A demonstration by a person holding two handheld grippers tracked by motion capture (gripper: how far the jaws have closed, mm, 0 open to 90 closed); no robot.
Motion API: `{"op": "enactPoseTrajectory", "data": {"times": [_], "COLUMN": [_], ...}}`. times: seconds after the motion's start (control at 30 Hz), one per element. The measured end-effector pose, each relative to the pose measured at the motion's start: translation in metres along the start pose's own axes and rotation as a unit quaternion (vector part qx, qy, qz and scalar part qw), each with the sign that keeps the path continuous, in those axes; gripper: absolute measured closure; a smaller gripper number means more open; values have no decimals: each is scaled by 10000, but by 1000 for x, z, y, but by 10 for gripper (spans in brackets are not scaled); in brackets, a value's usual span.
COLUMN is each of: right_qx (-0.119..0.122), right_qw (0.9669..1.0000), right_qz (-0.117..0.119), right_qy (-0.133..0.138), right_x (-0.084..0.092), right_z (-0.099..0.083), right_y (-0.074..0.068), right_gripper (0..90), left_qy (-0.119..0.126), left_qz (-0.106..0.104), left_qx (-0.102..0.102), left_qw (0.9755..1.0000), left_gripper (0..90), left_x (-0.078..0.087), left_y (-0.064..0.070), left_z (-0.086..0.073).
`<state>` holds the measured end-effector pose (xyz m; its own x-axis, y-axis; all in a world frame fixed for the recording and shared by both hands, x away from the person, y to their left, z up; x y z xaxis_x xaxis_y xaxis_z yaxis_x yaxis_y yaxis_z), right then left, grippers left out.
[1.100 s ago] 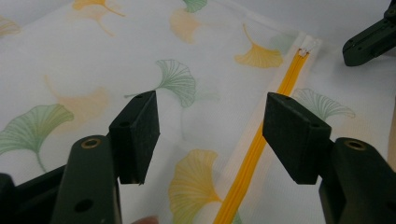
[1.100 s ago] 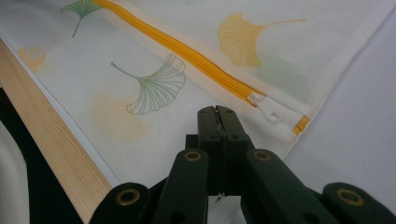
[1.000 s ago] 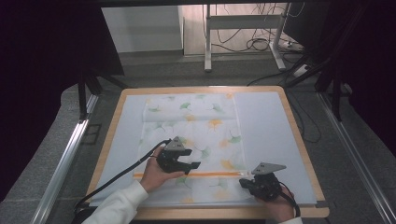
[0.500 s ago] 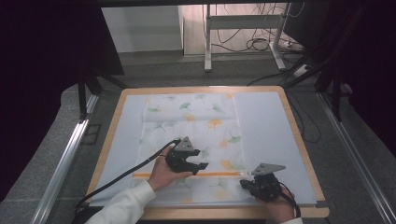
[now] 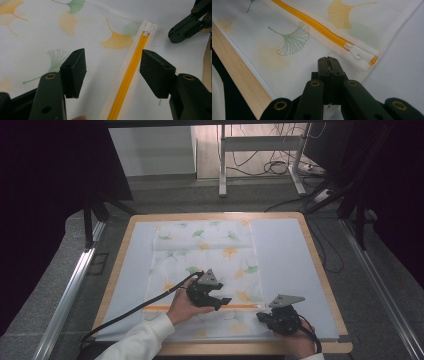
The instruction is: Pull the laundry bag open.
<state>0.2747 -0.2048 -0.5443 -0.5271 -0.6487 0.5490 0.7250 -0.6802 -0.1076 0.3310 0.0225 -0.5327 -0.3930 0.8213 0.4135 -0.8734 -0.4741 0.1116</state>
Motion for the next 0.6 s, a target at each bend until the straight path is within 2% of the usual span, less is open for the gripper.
{"op": "enactPoseTrajectory", "data": {"times": [0.4,0.6], "right_qx": [2,-2], "right_qw": [10000,10000], "right_qz": [26,44], "right_qy": [-5,-21], "right_x": [0,-1], "right_z": [0,0], "right_y": [-1,-1], "right_gripper": [891,891], "left_qy": [-94,-182], "left_qz": [-109,-210], "left_qx": [-157,-231], "left_qw": [9998,9993], "left_gripper": [374,379], "left_x": [-18,-33], "left_y": [13,21], "left_z": [5,8]}}
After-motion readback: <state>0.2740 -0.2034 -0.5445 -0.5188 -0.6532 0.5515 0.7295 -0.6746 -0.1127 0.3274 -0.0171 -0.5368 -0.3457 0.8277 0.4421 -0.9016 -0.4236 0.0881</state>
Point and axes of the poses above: each handheld gripper's, and its own axes: x roughly backward along the jaws, z roughly out of its top, y roughly to its right, the point moved 4 cm from there along -x, roughly forward along the jaws, and after that the axes turned 15 degrees about y, right-handed, at the moved point
